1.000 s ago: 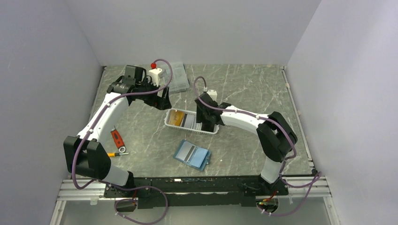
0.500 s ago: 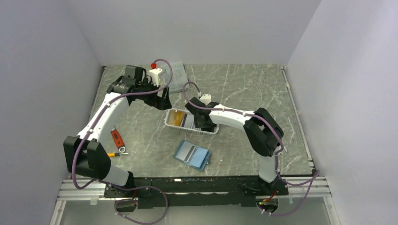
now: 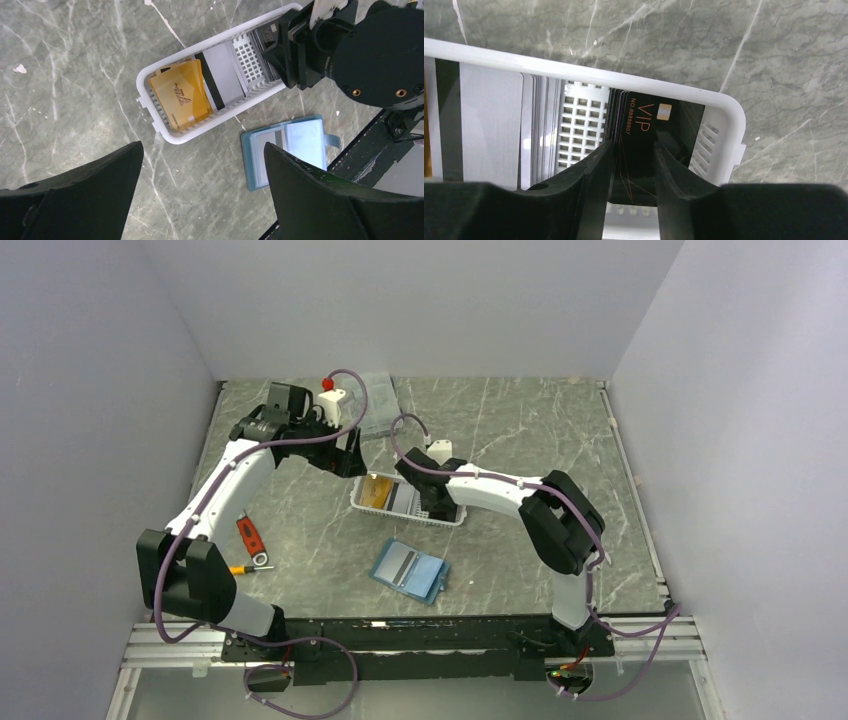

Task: Put the credit cards into the card holder
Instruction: Pick up the credit card from the storage box.

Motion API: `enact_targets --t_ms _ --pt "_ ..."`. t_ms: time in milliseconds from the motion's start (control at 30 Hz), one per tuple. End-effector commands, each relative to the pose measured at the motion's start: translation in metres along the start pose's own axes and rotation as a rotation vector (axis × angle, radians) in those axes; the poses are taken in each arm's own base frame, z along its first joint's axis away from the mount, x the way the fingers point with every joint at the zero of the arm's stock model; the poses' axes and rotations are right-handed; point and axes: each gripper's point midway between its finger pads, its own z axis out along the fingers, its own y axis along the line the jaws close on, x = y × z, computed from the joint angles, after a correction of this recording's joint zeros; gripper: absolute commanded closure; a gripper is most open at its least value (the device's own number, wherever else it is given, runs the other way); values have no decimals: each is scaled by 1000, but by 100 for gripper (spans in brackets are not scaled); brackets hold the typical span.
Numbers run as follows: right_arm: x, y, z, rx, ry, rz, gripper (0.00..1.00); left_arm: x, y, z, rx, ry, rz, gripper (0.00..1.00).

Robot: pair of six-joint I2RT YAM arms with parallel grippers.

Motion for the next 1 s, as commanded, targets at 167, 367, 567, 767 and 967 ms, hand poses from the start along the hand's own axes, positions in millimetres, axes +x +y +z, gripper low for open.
enact_targets --t_ms 167,367,567,767,967 --pt "-8 15 -12 -90 -35 34 58 1 -13 4 66 -9 -9 7" --pt "-16 -3 -28 -62 -49 70 43 6 -27 19 88 25 19 5" --pt "2 -22 -20 3 -8 122 39 8 -45 30 141 60 22 5" --pt "6 -29 -10 50 -7 137 34 10 -48 26 150 52 26 5" --pt "6 -29 -4 38 -15 167 34 8 -51 21 156 46 33 5"
